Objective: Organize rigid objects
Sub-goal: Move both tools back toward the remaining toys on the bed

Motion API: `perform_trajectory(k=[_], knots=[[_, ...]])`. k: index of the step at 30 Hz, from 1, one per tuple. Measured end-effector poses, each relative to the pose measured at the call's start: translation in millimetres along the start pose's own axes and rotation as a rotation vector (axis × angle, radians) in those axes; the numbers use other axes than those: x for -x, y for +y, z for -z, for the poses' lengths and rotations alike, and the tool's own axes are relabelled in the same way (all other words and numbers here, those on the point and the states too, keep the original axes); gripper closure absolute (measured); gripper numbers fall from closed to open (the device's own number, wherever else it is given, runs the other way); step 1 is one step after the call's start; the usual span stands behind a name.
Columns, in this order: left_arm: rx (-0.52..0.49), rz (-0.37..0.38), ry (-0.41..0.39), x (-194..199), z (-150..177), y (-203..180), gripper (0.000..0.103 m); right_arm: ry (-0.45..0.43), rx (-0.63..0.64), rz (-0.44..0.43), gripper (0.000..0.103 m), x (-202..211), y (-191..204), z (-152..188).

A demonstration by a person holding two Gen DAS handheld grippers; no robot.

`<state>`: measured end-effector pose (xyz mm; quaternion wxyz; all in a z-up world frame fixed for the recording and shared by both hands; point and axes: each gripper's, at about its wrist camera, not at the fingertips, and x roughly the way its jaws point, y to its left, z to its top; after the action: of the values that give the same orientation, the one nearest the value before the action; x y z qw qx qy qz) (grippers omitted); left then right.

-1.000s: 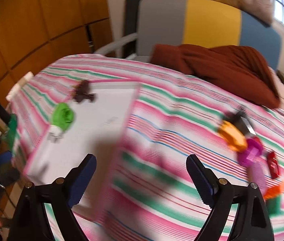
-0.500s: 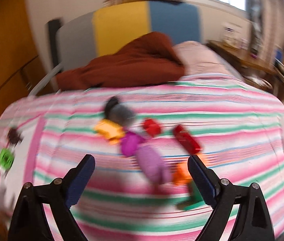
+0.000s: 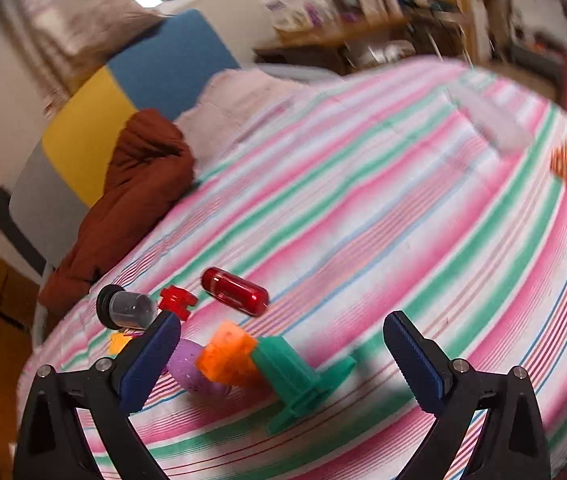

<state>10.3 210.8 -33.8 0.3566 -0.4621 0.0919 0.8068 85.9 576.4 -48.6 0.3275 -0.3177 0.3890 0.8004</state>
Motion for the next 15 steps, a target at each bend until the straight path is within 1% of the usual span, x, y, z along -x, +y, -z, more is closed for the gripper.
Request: perform_trajectory(k=[2, 5, 7, 8, 9, 10, 11, 13, 15], knots=[[0.007, 0.038, 0.042, -14.9, -0.5, -9.7, 0.034, 0.018, -0.055, -0.025, 0.001, -3.1, -10.3, -3.7], [-0.008, 0.031, 0.067, -28.0, 2.8, -18.8, 0.034, 0.028, -0.112, -0.055, 0.001, -3.1, -21.0, -4.9], [-0.028, 0.039, 0.094, -35.9, 2.7, -22.9, 0.037, 0.039, -0.149, -0.076, 0.001, -4.4, -26.8, -6.4], [-0.038, 0.038, 0.097, -38.7, 0.9, -25.4, 0.041, 0.043, -0.161, -0.082, 0.001, -5.5, -29.8, -7.8], [-0.048, 0.035, 0.095, -40.7, -2.7, -28.2, 0.042, 0.045, -0.177, -0.093, 0.001, -5.4, -32.3, -7.9], [-0.056, 0.042, 0.091, -41.8, -6.2, -30.0, 0.042, 0.047, -0.193, -0.107, 0.001, -4.8, -35.2, -8.1], [-0.058, 0.064, 0.086, -42.3, -10.1, -32.0, 0.042, 0.048, -0.200, -0.113, 0.001, -5.2, -36.2, -7.8], [-0.054, 0.096, 0.075, -44.3, -17.9, -33.7, 0.042, 0.063, -0.211, -0.096, 0.001, -5.4, -38.8, -5.2], [-0.069, 0.112, 0.076, -47.0, -26.0, -37.8, 0.046, 0.085, -0.223, -0.079, 0.001, -10.0, -40.3, -4.8]])
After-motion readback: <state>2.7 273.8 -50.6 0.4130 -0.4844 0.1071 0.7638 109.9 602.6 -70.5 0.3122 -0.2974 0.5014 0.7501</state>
